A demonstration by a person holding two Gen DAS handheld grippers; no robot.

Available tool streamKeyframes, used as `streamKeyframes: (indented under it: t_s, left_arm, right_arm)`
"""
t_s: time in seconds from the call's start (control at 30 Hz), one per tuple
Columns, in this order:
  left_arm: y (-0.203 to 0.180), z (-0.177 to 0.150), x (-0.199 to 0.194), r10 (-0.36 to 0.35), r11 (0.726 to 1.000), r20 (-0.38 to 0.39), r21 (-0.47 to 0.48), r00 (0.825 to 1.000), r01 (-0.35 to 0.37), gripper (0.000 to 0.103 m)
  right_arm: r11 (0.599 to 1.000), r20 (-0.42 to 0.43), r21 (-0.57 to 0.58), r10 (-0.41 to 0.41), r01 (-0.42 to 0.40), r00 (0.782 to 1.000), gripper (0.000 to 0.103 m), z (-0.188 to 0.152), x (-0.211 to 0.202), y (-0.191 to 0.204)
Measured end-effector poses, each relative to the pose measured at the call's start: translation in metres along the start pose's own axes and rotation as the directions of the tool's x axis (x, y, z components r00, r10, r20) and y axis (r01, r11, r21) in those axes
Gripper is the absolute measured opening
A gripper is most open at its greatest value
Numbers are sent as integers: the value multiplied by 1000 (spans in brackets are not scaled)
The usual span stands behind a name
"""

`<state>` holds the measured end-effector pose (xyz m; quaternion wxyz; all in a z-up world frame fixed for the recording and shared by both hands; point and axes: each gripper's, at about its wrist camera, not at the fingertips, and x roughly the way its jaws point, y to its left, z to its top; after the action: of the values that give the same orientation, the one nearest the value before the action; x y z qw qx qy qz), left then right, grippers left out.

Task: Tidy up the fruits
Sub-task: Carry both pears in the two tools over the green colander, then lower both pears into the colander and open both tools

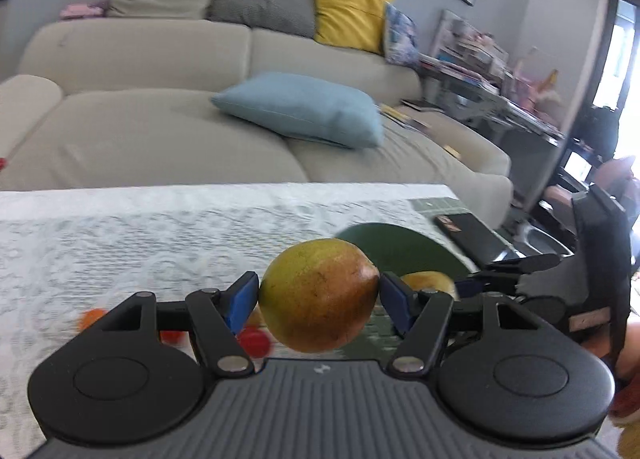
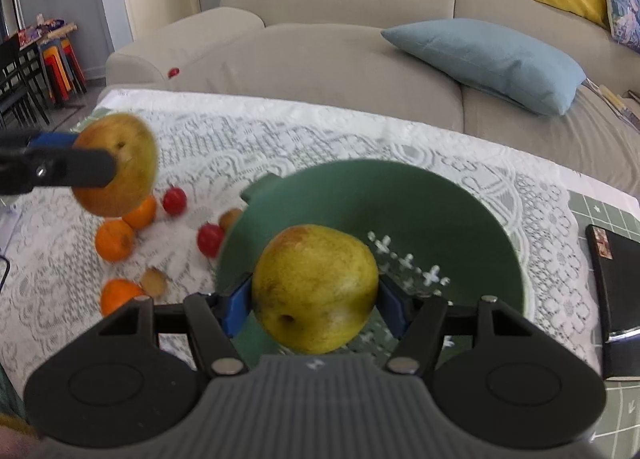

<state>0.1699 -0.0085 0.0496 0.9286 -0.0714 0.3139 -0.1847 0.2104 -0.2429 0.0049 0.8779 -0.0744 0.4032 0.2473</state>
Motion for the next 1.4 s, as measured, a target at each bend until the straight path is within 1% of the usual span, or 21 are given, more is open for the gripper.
streamKeyframes:
  t_s: [0.1, 0.23, 0.37, 0.5, 0.6, 0.7, 0.8, 0.93, 1.03, 1.13, 1.3, 1.4]
  left_arm:
    - [-10, 6, 20, -45, 999, -33, -12, 998, 44, 76]
    - [-25, 10, 42, -53, 998, -73, 19, 996, 55, 76]
    - [-32, 11, 60, -60, 997, -124, 45, 990, 66, 76]
    - [-37, 10, 78, -43, 995, -188, 76, 981, 59, 76]
    - [-37, 9, 90, -36, 995, -228, 81, 973, 55, 76]
    - [-38, 7, 96, -17, 993, -249, 107, 968, 45, 77]
    - [-42, 8, 101, -20, 991, -276, 123, 961, 56, 77]
    - [-51, 6, 111, 14, 982, -309, 185, 951, 46, 77]
    - [-55, 3, 117, 16, 977, -339, 204, 941, 57, 77]
    - [-58, 2, 119, 37, 972, -345, 229, 938, 46, 77]
    - [-62, 3, 125, 70, 964, -373, 263, 925, 33, 77]
    - [-62, 3, 127, 85, 962, -380, 271, 921, 23, 76]
  right_arm:
    - [1000, -17, -16, -3, 2, 1000, 63, -2, 1, -6]
    - [999, -52, -46, -2, 0, 999, 63, -3, 7, -12]
    - [998, -98, -59, 25, -31, 995, 63, -3, 16, -19]
    - [996, -149, -76, 38, -50, 988, 63, -1, 27, -24]
    - [995, -182, -86, 40, -56, 983, 63, 0, 35, -25]
    - [994, -212, -91, 43, -64, 976, 63, 2, 43, -28]
    - [992, -239, -101, 44, -70, 970, 63, 2, 48, -29]
    - [992, -273, -83, 71, -97, 959, 63, 4, 53, -34]
    - [990, -298, -68, 95, -120, 950, 63, 5, 57, -37]
    - [990, -321, -60, 101, -127, 942, 63, 6, 60, -38]
    - [988, -356, -61, 109, -139, 928, 63, 9, 65, -37]
    - [988, -374, -53, 116, -146, 920, 63, 9, 67, -35]
